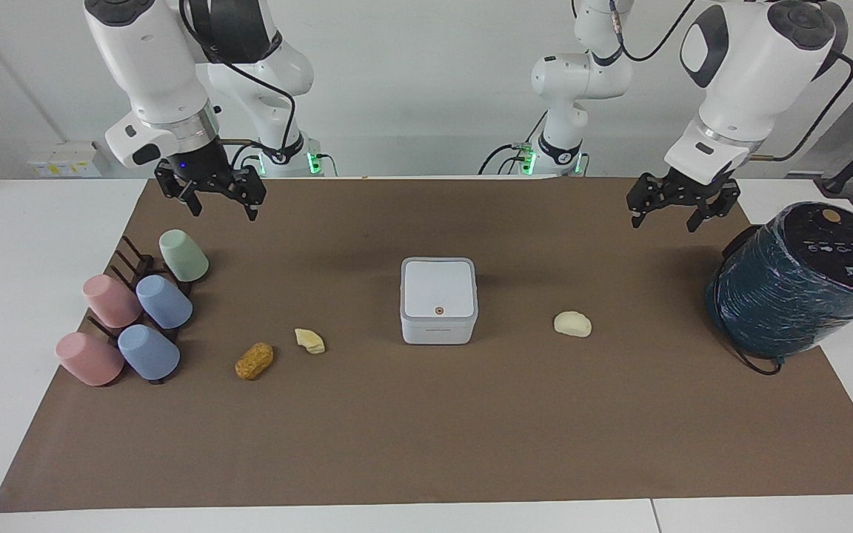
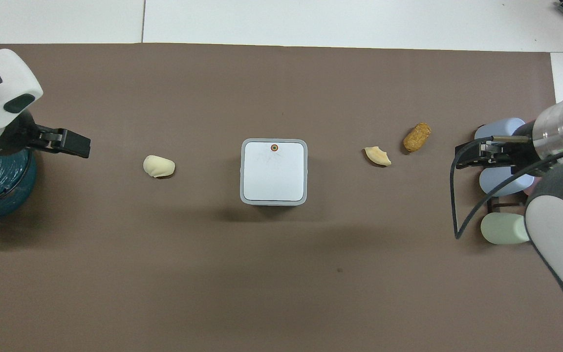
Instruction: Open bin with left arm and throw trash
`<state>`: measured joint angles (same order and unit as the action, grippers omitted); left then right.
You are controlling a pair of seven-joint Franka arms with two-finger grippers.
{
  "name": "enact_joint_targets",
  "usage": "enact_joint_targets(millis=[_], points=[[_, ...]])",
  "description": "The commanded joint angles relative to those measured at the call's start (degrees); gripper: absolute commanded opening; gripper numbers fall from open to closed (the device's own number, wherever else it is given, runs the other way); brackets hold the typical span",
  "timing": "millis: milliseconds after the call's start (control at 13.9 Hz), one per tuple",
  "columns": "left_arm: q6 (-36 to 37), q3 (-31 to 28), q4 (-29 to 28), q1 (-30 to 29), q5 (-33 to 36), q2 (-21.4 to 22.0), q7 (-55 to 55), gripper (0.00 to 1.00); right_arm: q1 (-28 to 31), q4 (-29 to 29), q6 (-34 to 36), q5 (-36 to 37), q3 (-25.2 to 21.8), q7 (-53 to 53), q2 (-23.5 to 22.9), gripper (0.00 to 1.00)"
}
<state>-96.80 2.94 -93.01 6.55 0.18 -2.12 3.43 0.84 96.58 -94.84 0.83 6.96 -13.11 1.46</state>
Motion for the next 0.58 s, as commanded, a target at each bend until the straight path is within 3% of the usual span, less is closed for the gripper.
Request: enact_joint_targets(millis=[0, 72, 144, 360, 504], points=[[-7.41, -0.13, -6.82, 3.80, -0.53, 3.35, -4.02, 0.96, 0.83, 1.59, -0.61, -1.10, 0.24, 1.33, 1.44, 1.00], [-9.09, -0.13, -8.14, 6.00, -0.53, 3.88, -8.23, 0.68, 0.83, 1.59, -0.70, -1.10, 0.24, 1.33, 1.44, 1.00], [-10.59, -0.13, -9.02, 6.45, -0.53, 3.97, -10.97, 0.48, 0.83, 1.59, -0.70, -1.10, 0.33, 1.33, 1.44, 1.00], [-13.14, -0.04, -10.35, 9.35, -0.62, 3.88, -17.56, 0.00, 1.26, 1.59, -0.61, -1.10, 0.07, 1.51, 1.44, 1.00], [-18.65, -0.04, -11.66, 12.59, -1.49, 2.83, -21.87, 0.00, 2.31, 1.68, 0.34, -1.10, -0.19, 1.33, 1.52, 1.00]])
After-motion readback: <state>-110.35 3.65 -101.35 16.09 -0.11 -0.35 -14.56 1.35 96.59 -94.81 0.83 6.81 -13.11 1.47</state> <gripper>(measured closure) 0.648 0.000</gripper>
